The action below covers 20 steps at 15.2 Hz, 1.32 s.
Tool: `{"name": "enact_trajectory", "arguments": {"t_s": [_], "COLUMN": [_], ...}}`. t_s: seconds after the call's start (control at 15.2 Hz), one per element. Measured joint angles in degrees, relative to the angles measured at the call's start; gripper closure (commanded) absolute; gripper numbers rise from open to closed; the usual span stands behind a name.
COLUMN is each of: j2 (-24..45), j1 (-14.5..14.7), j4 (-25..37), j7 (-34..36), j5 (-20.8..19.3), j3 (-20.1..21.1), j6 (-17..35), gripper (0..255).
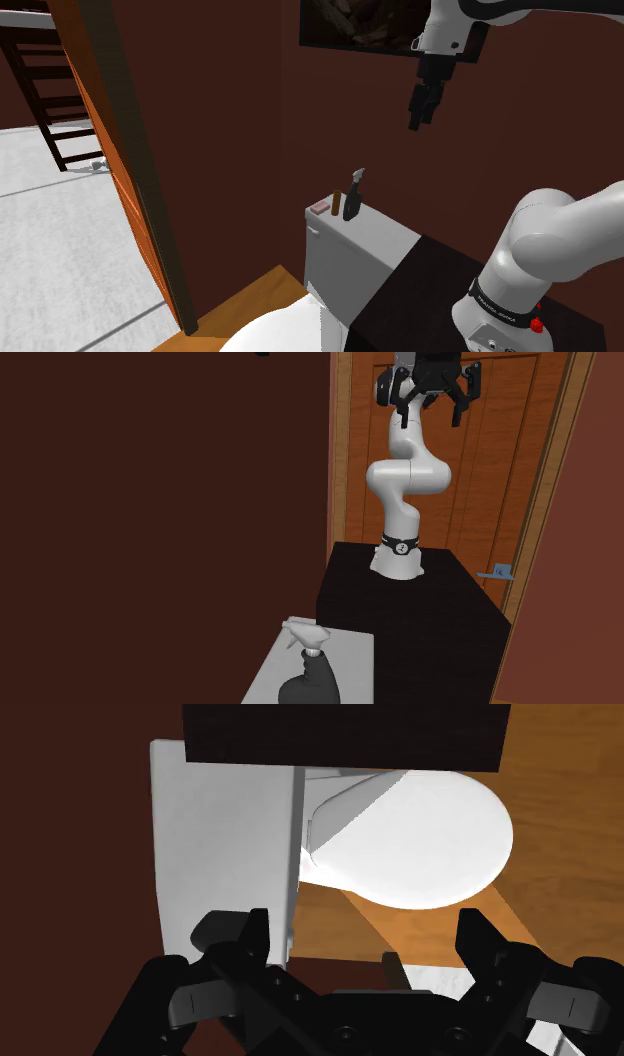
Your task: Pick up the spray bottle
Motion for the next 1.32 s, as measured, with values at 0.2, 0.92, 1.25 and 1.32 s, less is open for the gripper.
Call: {"name": "enact_trajectory", "arguments": {"t_s": [0.2, 0.92, 1.25, 1.32], "j2": [0.38, 10.24, 19.29, 21.69], "j1": [0.43, 4.49, 7.15, 7.77], "j4": [-1.53, -7.64, -6.25, -6.06], "j7": [-3.23, -31.77, -45.11, -47.92], "j5": [-1.22, -9.91, -11.12, -10.99], "j3": [-1.48, -14.29, -20.13, -21.39], "j6": [1.92, 19.41, 28.21, 30.59], "gripper": [0, 0, 0, 0]}}
